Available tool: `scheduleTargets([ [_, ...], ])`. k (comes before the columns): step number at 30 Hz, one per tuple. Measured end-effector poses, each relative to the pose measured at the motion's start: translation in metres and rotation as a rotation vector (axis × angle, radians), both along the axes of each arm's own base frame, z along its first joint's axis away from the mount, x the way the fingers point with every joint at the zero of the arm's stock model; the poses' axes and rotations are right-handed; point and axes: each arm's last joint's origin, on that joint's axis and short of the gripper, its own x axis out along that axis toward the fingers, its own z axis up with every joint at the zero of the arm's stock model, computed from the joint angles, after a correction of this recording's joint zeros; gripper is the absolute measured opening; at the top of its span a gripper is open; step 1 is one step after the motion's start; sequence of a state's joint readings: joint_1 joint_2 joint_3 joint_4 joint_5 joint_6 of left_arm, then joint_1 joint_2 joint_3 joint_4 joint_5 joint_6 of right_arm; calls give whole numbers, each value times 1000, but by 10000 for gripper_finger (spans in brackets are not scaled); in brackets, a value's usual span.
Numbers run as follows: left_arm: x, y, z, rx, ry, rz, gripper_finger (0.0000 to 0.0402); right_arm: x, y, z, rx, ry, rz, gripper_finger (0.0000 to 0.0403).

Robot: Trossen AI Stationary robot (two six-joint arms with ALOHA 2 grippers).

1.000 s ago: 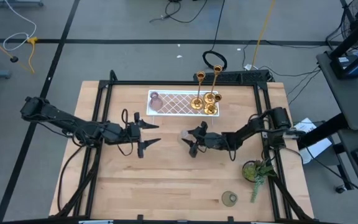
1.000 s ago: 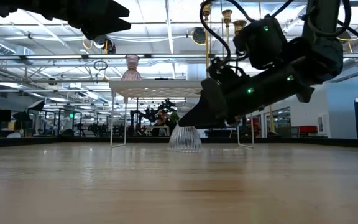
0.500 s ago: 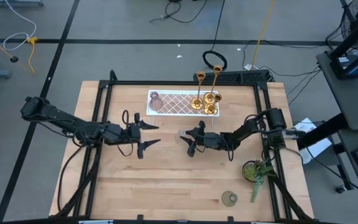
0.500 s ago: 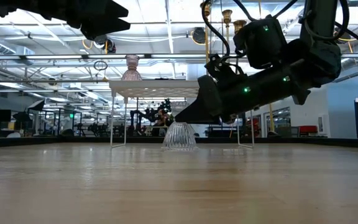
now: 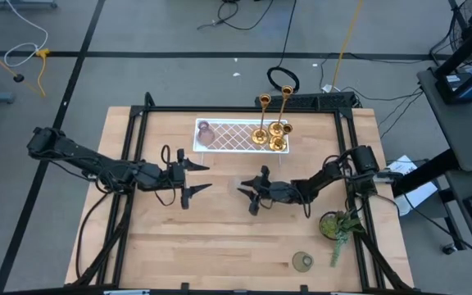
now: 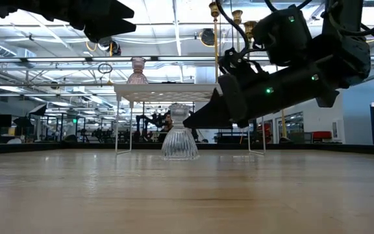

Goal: Pick & Place candle stick holders
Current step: Put the transparent glass candle holder on the shelf

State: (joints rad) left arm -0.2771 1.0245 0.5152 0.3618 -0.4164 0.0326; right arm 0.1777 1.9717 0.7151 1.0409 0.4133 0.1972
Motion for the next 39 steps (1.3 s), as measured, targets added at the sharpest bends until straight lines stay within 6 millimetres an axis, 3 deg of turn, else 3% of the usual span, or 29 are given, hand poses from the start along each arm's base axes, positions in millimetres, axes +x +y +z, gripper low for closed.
scheduleTargets([
  [5,0,0,0,-16,-2,0,253,0,2,1,-31,0,15,133],
  [13,-1,-5,0,-12,-2,-20,253,3,-10,5,-7,-43,33,243],
  [20,-1,-5,0,-12,-3,-21,253,22,-16,14,5,-54,73,289],
  [28,-1,-6,0,-3,1,-26,253,24,-16,12,-28,-8,47,262],
  [39,-1,-6,0,-2,2,-26,253,25,-24,12,-7,-13,23,139],
])
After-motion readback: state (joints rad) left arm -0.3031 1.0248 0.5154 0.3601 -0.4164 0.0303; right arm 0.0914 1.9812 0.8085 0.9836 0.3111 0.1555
